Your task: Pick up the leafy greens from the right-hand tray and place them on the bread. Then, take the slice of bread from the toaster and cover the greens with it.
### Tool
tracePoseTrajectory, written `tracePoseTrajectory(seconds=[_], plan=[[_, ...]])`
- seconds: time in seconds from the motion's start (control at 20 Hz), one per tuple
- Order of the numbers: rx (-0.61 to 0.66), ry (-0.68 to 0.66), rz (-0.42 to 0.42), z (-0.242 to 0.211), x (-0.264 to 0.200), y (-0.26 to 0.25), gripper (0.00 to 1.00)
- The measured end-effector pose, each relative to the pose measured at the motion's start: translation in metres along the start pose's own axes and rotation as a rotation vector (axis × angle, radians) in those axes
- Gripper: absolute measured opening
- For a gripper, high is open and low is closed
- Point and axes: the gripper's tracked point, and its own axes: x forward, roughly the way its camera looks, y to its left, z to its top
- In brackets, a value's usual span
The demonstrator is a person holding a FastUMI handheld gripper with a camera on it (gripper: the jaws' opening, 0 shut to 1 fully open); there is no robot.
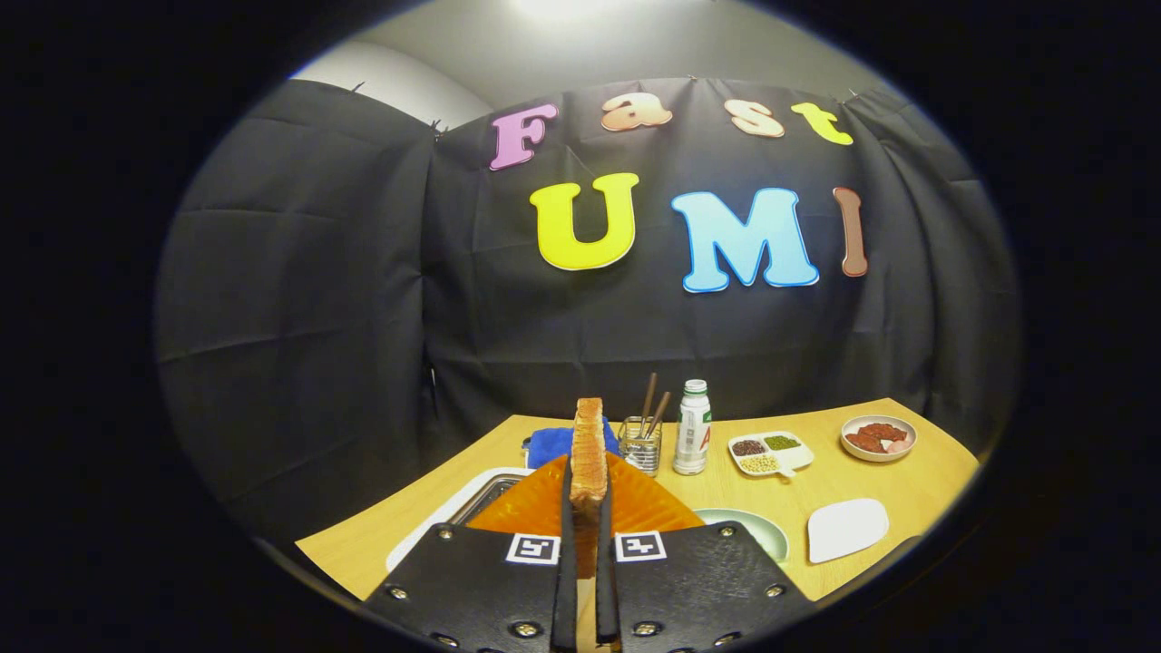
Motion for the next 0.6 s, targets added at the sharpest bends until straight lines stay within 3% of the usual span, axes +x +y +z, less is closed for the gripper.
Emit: tracePoseTrajectory(seconds=[0.6], plan=[[-0.06, 0.031, -0.066, -0.025, -0.001, -0.087, 0.08]])
